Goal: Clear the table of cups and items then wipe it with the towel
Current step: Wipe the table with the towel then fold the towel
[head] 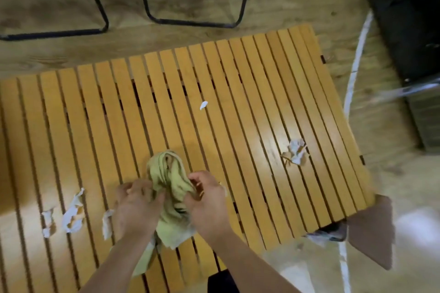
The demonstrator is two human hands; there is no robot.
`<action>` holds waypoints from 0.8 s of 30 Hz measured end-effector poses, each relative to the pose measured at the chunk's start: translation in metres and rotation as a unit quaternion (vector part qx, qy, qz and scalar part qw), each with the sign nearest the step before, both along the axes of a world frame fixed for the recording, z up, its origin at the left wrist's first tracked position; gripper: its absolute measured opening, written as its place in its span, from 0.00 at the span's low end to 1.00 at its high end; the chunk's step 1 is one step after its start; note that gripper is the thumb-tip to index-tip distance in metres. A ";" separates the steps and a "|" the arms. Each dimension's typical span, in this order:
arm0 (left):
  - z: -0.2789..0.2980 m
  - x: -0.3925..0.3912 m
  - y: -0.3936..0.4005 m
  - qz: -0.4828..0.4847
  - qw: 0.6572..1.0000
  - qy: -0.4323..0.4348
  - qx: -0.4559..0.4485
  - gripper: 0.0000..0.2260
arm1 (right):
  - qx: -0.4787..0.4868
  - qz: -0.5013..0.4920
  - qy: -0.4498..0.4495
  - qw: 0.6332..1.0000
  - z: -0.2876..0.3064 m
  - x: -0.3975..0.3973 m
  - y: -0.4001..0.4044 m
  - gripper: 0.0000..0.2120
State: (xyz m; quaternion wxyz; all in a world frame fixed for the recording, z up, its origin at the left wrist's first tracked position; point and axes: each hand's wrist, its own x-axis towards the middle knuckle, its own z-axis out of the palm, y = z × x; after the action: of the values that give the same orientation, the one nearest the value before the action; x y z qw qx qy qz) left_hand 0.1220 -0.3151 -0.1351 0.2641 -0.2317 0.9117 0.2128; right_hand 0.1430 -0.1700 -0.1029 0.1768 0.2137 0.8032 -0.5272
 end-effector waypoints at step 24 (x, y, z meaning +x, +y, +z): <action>0.107 -0.133 -0.052 -0.187 0.947 0.241 0.098 0.05 | 0.031 0.192 -0.035 0.980 0.006 -0.106 0.000 0.43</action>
State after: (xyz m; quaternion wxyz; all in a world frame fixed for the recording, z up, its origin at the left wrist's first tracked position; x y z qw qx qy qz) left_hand -0.0111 -0.3674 -0.0282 0.0930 0.0287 0.9497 0.2977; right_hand 0.0368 -0.1703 -0.0970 0.2958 0.0793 0.8385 -0.4506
